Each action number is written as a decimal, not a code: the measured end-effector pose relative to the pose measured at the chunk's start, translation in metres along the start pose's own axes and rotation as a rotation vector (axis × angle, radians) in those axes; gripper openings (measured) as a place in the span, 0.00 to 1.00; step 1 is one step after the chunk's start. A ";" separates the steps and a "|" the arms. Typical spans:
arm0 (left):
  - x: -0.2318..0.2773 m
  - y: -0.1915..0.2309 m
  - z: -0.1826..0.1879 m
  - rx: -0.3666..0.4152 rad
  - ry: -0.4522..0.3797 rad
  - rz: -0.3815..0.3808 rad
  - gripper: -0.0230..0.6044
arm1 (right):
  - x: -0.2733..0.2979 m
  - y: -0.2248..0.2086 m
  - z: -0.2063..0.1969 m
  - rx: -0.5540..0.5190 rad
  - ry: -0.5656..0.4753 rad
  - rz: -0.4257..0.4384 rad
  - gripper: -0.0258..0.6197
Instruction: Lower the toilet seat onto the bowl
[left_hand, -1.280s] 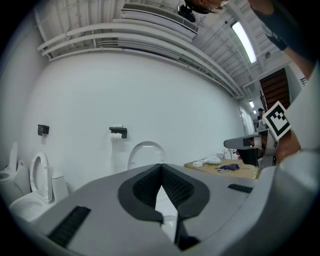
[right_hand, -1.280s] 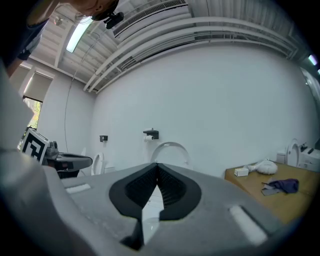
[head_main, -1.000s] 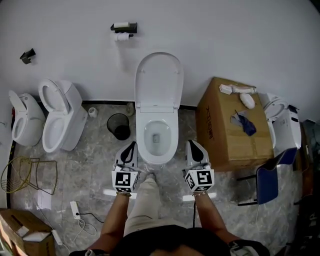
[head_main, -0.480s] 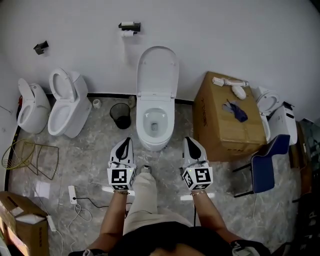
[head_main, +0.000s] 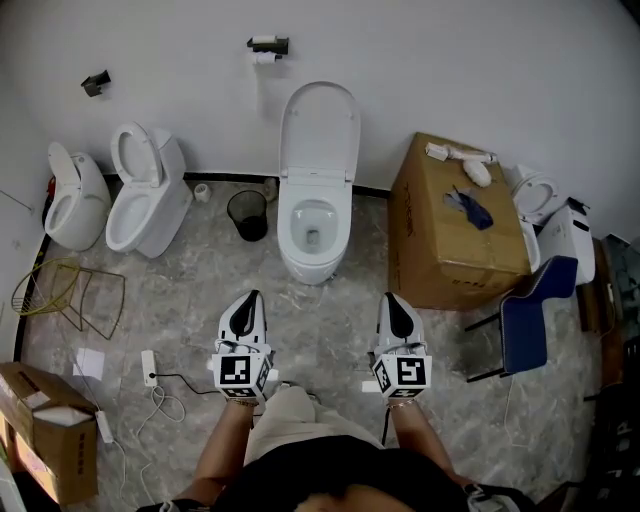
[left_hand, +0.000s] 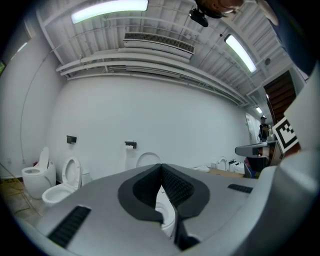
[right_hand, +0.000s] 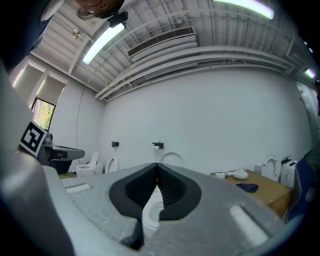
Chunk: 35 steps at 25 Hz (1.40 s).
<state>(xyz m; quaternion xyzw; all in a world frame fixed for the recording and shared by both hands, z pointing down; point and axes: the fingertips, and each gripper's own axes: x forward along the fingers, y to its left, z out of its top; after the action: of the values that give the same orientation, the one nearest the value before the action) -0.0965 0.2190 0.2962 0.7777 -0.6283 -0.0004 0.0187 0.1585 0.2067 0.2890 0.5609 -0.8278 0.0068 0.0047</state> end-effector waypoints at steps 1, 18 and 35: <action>-0.007 -0.001 0.001 -0.007 0.002 0.002 0.04 | -0.006 0.001 -0.002 0.001 0.009 -0.002 0.05; -0.055 -0.001 -0.008 0.098 0.032 -0.031 0.04 | -0.042 0.033 -0.001 -0.003 0.011 -0.032 0.05; -0.062 0.022 -0.010 0.077 0.036 0.016 0.04 | -0.036 0.044 -0.003 0.041 0.016 -0.078 0.05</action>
<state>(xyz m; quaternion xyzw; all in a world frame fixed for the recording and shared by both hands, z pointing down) -0.1308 0.2756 0.3056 0.7726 -0.6337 0.0379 0.0002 0.1308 0.2570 0.2914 0.5928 -0.8048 0.0281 0.0000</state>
